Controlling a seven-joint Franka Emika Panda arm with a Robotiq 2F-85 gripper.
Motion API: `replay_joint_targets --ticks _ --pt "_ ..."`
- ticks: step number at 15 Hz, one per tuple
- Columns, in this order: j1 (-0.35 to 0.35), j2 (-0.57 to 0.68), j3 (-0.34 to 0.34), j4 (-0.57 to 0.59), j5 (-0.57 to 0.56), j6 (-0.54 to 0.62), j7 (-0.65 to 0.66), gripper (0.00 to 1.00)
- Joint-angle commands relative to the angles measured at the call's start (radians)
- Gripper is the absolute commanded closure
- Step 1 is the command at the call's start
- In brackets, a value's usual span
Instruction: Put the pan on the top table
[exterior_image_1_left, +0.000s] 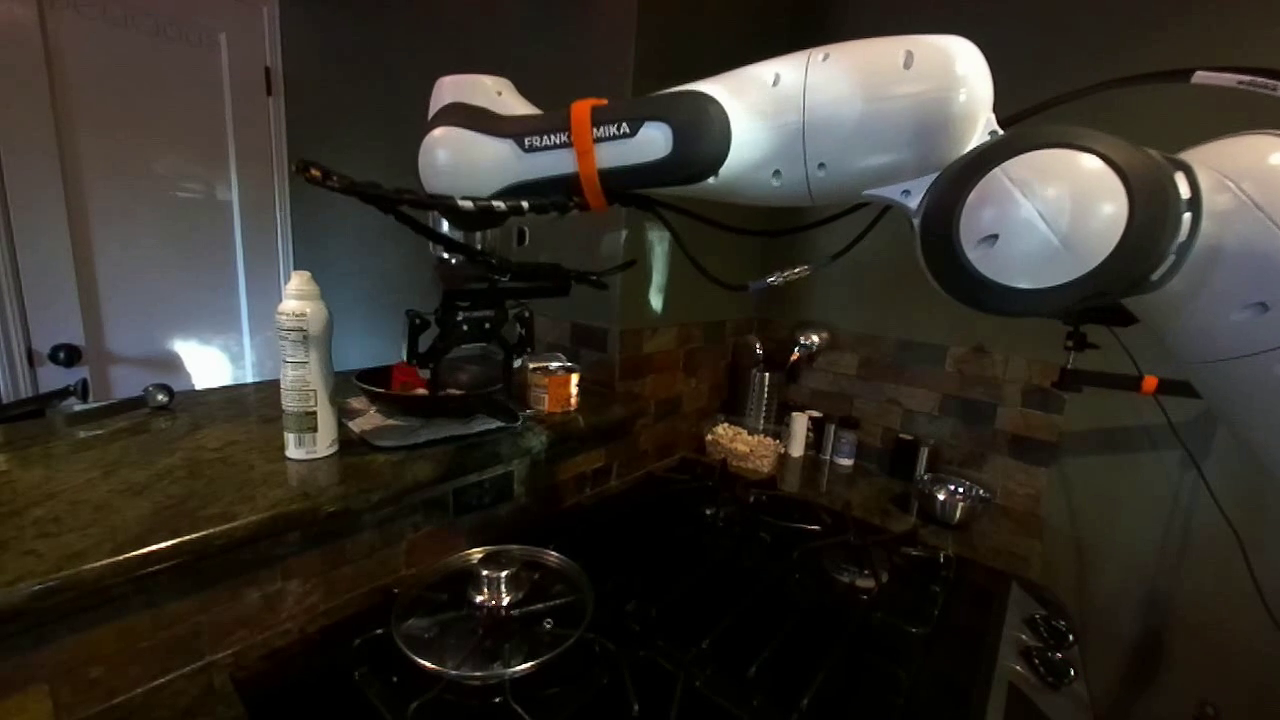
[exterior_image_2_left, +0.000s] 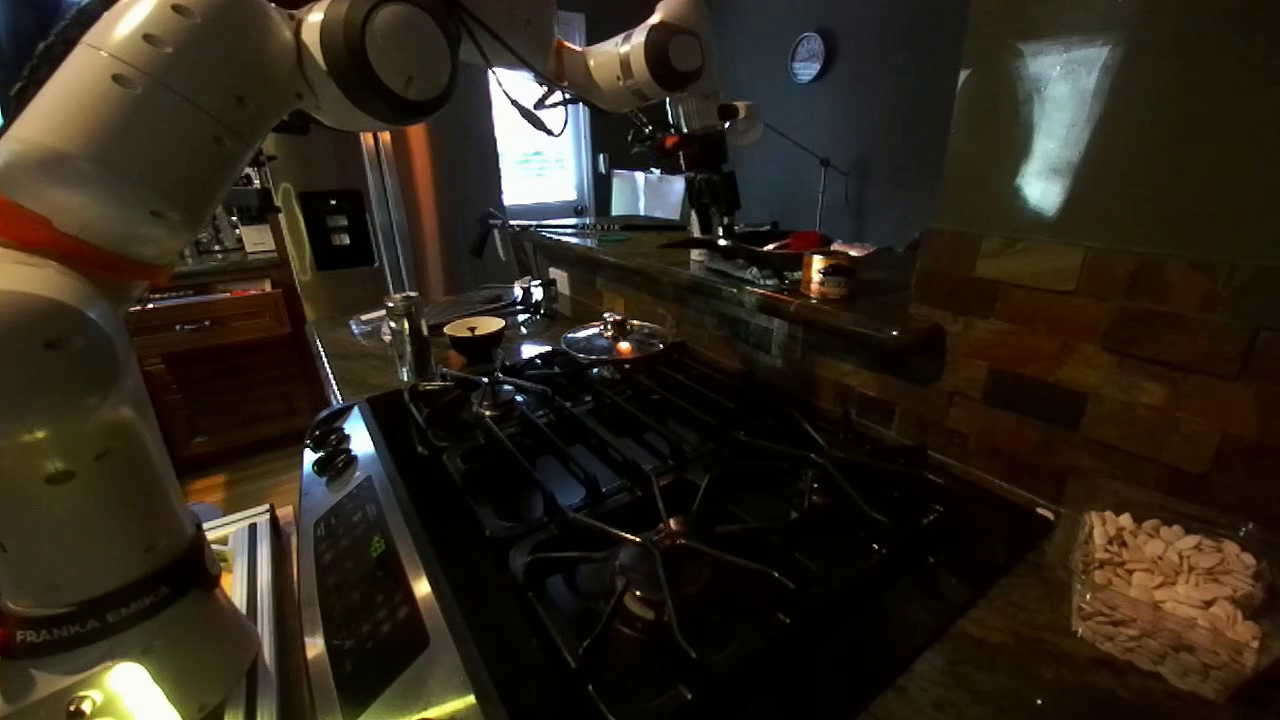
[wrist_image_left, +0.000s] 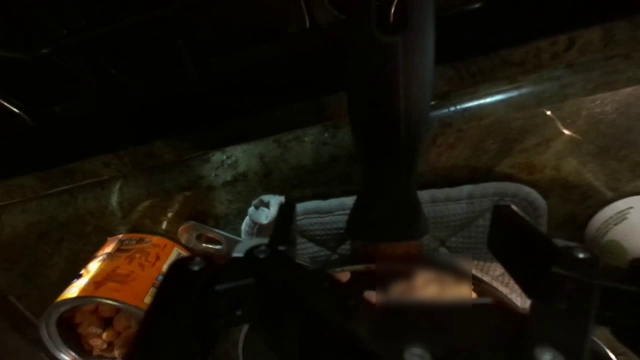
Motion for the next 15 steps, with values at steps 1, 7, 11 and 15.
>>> replay_joint_targets --ticks 1,7,11,15 --pt "0.006 -0.081 0.019 -0.034 0.004 -0.047 -0.06 0.0" --pt "-0.059 -0.304 0.073 -0.266 0.094 -0.004 -0.329 0.0" --pt "-0.097 -0.419 0.085 -0.427 0.191 0.045 -0.467 0.0" --pt "-0.09 -0.394 0.069 -0.383 0.185 0.035 -0.464 0.0"
